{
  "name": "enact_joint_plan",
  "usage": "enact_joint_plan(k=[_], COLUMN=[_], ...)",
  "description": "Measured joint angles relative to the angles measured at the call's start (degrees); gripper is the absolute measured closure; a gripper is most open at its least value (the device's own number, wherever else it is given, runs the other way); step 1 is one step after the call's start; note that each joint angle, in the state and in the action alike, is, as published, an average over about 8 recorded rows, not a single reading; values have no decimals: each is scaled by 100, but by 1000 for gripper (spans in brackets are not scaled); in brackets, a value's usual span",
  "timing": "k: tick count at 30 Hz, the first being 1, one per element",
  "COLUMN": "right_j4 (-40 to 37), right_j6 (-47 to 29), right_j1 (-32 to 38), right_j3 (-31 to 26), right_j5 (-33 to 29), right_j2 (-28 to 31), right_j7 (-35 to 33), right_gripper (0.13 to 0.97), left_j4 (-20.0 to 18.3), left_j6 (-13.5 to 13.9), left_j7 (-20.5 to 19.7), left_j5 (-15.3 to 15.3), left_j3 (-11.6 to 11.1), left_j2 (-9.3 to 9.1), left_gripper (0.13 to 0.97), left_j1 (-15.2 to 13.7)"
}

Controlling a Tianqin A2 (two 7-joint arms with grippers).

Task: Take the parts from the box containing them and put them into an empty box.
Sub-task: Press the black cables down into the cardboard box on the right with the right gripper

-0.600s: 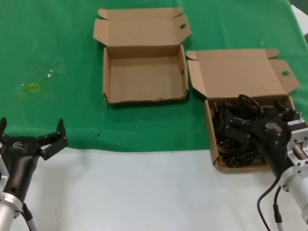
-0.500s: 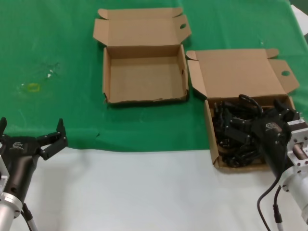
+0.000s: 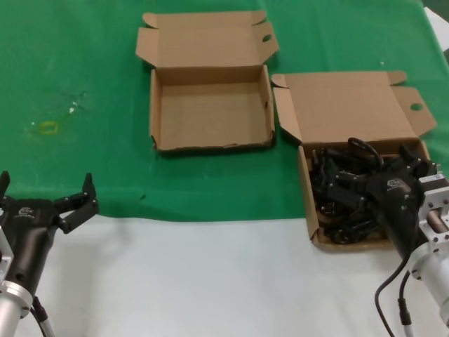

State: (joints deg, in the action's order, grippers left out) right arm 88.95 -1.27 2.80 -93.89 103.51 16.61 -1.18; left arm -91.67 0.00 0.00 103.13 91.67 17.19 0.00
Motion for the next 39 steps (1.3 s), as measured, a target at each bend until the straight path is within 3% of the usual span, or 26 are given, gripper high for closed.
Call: enact_joint_plan(k=[15,24,32,36,39], right_j4=[0,14,69,120,168], right_j6=[0,-6,-19,5,6], right_j1=[0,-4,-45,-74,-69], right_j3=[0,11,20,-86,-252], right_j5=[0,6,59,126,206], right_j2=[0,35,220,447,741], right_j7=[0,6,75,167,287], right_gripper=[129,129,129,129,129], left_j4=[0,0,0,0,0], left_j6=[0,0,0,0,0], left_j7=[0,0,0,0,0], left_j5=[0,0,0,-1,-1], left_j3=[0,0,0,0,0], left_j2=[0,0,0,0,0], left_gripper=[137,201,338,338,416], left_j1=[0,0,0,0,0])
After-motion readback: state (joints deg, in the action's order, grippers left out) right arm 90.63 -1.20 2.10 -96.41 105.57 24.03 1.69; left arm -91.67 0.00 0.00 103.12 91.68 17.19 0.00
